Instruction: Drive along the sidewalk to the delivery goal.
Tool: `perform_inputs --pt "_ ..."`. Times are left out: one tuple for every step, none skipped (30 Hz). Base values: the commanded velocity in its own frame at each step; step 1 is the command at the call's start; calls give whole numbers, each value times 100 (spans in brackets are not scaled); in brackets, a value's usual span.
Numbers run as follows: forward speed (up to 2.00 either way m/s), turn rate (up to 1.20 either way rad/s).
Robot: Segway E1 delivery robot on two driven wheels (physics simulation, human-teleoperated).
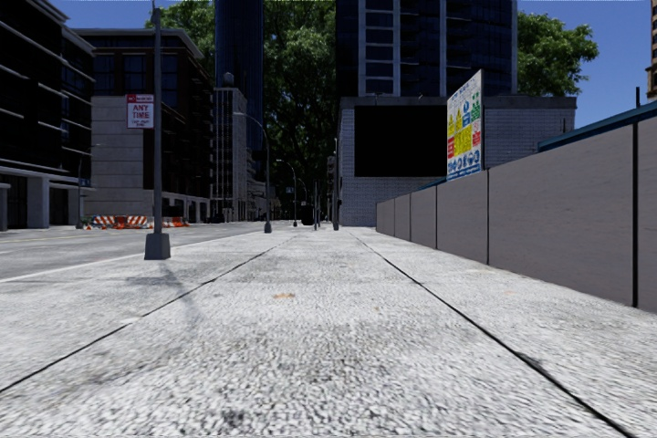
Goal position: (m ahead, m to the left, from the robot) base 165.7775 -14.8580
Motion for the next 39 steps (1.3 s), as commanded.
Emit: perform_inputs --pt "200 0" --pt "200 0" --pt "200 0" --pt "200 0" --pt "200 0" --pt "200 0" --pt "200 0" --pt "200 0" --pt "200 0" --pt "200 0" --pt "200 0" --pt "200 0" --pt "200 0" --pt "200 0" --pt "200 0" --pt "200 0" --pt "200 0" --pt "200 0" --pt "200 0" --pt "200 0" --pt "200 0" --pt "200 0" --pt "200 0" --pt "200 0" --pt "200 0" --pt "200 0" --pt "200 0" --pt "200 0" --pt "200 0" --pt "200 0" --pt "200 0" --pt "200 0" --pt "200 0" --pt "200 0" --pt "200 0" --pt "200 0" --pt "200 0" --pt "200 0" --pt "200 0"
